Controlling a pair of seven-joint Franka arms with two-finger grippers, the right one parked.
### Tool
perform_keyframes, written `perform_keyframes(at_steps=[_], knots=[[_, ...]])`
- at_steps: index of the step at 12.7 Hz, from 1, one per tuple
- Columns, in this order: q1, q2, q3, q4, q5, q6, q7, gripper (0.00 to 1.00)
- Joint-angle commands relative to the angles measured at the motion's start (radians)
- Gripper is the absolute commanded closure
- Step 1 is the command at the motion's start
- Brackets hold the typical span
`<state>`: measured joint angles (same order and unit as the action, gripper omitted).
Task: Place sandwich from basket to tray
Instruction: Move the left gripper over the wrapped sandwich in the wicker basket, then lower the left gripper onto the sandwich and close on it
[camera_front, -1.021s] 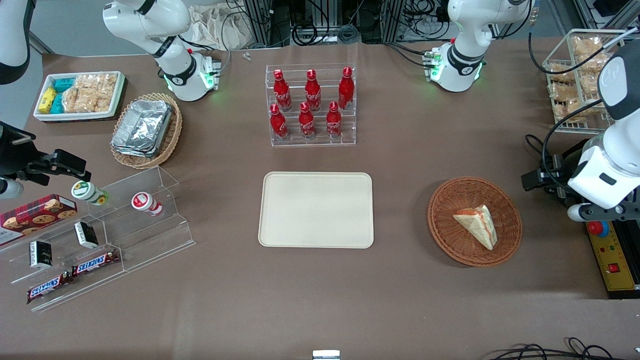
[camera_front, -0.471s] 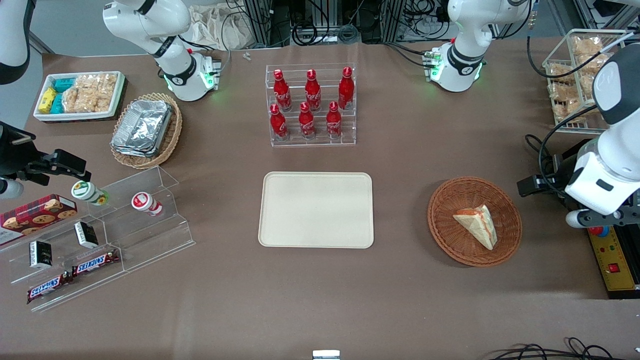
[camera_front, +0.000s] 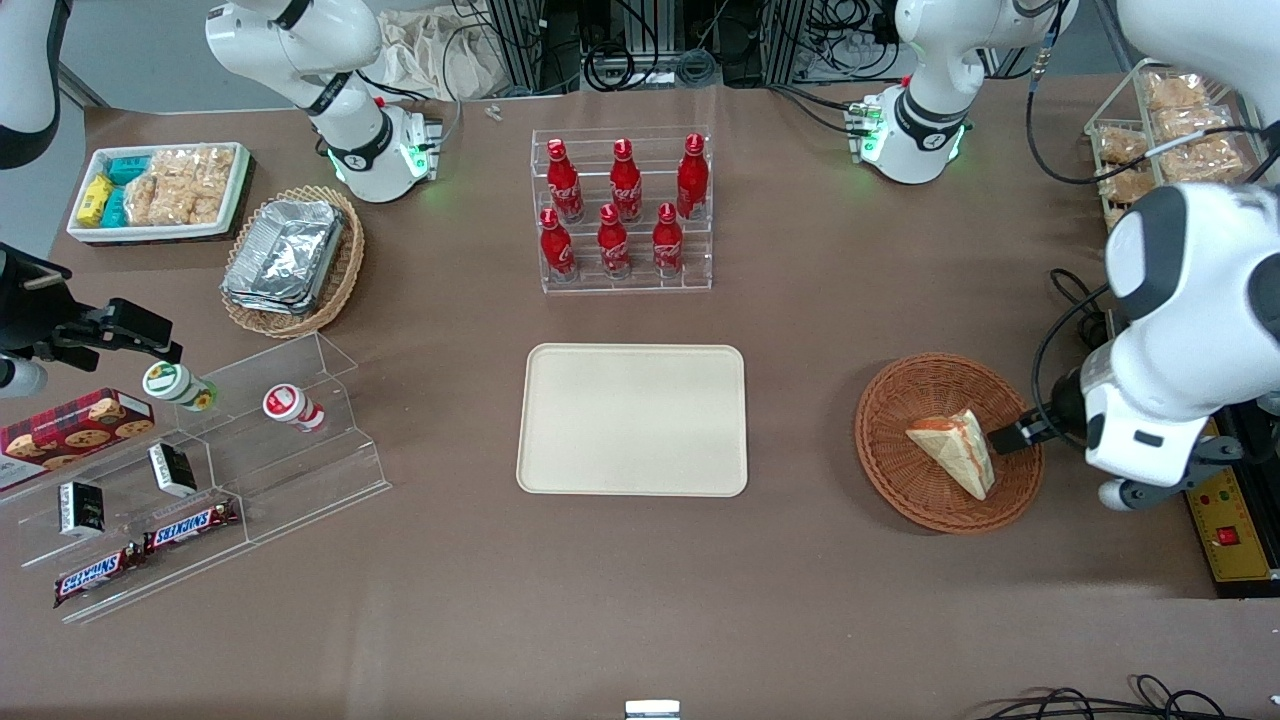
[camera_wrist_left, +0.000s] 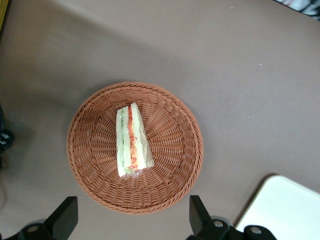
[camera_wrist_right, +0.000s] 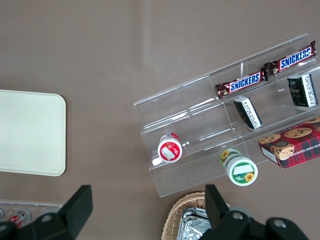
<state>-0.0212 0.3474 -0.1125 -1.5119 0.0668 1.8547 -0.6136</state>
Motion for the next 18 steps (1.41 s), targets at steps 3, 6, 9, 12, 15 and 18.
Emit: perform_keyframes(at_steps=[3, 6, 9, 12, 15, 18], knots=[[0.001, 0.014, 0.01, -0.137, 0.008, 0.184, -0.155, 0.0], [0.006, 0.074, 0.014, -0.148, 0.01, 0.238, -0.161, 0.0], [0.006, 0.132, 0.014, -0.149, 0.01, 0.277, -0.192, 0.0], [0.006, 0.16, 0.016, -0.165, 0.01, 0.304, -0.227, 0.0], [0.007, 0.162, 0.016, -0.195, 0.01, 0.326, -0.241, 0.0], [0.007, 0.16, 0.016, -0.235, 0.01, 0.333, -0.242, 0.0]])
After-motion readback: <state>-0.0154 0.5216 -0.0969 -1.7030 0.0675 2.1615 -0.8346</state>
